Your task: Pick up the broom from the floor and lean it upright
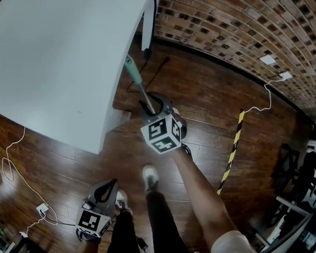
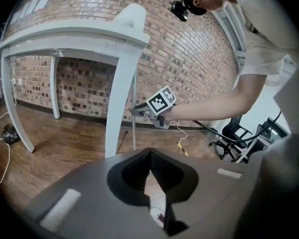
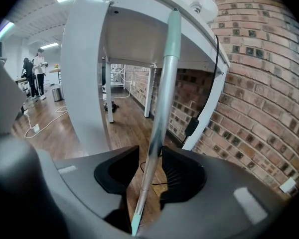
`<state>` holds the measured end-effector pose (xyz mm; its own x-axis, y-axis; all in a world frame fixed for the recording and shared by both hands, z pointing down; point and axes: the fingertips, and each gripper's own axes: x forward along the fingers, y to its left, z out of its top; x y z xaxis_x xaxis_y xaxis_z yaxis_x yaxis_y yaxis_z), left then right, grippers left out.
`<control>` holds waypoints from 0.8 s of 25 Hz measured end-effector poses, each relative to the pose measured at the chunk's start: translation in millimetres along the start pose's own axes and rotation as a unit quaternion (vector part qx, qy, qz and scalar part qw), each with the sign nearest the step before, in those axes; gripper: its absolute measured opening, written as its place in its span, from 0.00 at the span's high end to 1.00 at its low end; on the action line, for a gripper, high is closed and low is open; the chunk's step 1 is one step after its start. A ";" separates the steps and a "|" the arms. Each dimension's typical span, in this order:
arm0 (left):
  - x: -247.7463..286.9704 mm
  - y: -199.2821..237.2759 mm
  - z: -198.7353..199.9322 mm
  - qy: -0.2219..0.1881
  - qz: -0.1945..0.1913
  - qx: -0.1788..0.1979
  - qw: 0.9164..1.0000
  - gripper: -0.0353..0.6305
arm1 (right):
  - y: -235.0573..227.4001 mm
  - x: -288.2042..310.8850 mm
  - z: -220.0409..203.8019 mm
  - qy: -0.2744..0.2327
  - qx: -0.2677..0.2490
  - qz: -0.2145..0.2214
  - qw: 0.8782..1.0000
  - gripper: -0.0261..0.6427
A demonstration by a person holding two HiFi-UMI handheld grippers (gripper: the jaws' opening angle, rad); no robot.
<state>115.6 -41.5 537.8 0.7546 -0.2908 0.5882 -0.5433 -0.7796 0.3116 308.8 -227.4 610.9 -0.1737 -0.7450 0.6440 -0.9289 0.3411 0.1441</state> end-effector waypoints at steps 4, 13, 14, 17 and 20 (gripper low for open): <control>-2.2 4.2 -1.5 -0.003 0.006 -0.003 1.000 0.95 | -1.7 -0.9 -4.5 0.003 0.008 -0.004 1.000 0.72; 5.1 -1.3 -0.3 -0.004 -0.005 -0.007 1.000 0.95 | -8.7 -4.3 -19.0 0.011 0.029 -0.014 0.999 0.73; 6.1 -1.8 -1.5 -0.004 -0.004 -0.007 1.000 0.95 | -10.2 -4.9 -20.8 0.012 0.032 -0.016 0.999 0.73; 10.0 -5.4 0.4 -0.009 -0.002 -0.012 1.000 0.95 | -13.6 -6.5 -25.1 0.012 0.052 -0.016 0.998 0.73; 12.7 -8.4 -1.9 -0.006 -0.002 -0.011 1.000 0.95 | -13.6 -10.6 -29.0 0.012 0.063 -0.019 0.998 0.73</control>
<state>129.0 -37.5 544.0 0.7613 -0.2942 0.5778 -0.5479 -0.7684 0.3307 332.8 -207.5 623.9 -0.1307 -0.7416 0.6580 -0.9687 0.2369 0.0745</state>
